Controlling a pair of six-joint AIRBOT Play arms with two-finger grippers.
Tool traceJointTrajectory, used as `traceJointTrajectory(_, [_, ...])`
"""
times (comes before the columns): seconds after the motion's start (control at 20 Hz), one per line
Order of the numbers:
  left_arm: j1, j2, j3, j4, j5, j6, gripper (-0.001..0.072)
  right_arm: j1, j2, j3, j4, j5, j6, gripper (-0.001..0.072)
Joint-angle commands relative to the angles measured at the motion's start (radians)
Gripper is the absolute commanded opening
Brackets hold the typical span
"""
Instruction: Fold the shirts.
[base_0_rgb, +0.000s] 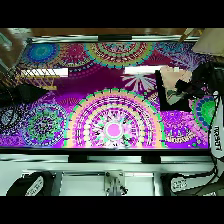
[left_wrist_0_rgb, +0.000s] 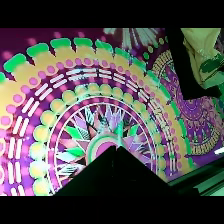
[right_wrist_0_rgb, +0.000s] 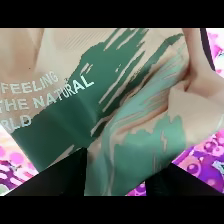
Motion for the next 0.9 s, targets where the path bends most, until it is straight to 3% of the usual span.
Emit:
traceJointTrajectory(0.0, [0.0,0.0,0.0,0.0,0.0,0.026,0.0035,-0.001,0.004,-0.002,-0.056,-0.068,-0.039,0.0468])
traceJointTrajectory(0.15, [-0.001,0.0,0.0,0.002,0.001,0.039,0.0034,-0.001,0.053,-0.002,-0.161,-0.093,-0.048,0.0468])
traceJointTrajectory(0.2, [-0.001,-0.005,0.0,0.006,0.001,0.039,0.0034,-0.001,0.122,0.012,-0.239,-0.048,-0.048,0.0467])
traceJointTrajectory(0.3, [-0.001,-0.017,0.0,0.016,0.0,0.038,0.0034,-0.001,0.207,0.046,-0.248,0.082,-0.051,0.0466])
traceJointTrajectory(0.4, [-0.001,-0.028,0.0,0.016,0.0,0.039,0.0034,0.004,0.285,0.056,-0.189,0.27,-0.051,0.0379])
traceJointTrajectory(0.45, [-0.001,-0.031,0.0,0.016,0.0,0.039,0.0034,0.004,0.301,0.056,-0.126,0.314,-0.051,0.038])
traceJointTrajectory(0.55, [-0.006,-0.035,0.001,0.051,0.004,0.038,0.0033,0.008,0.301,0.056,0.091,0.289,-0.125,0.0379])
traceJointTrajectory(0.65, [-0.055,-0.054,0.015,0.208,0.004,-0.011,0.0031,0.062,0.285,0.055,0.251,0.191,-0.308,0.0379])
traceJointTrajectory(0.75, [-0.172,-0.114,0.057,0.463,0.002,-0.124,0.003,0.179,0.247,0.055,0.203,0.066,-0.327,0.0409])
traceJointTrajectory(0.85, [-0.33,-0.227,0.132,0.714,-0.029,-0.209,0.0031,0.29,0.177,0.055,0.179,-0.05,-0.299,0.0583])
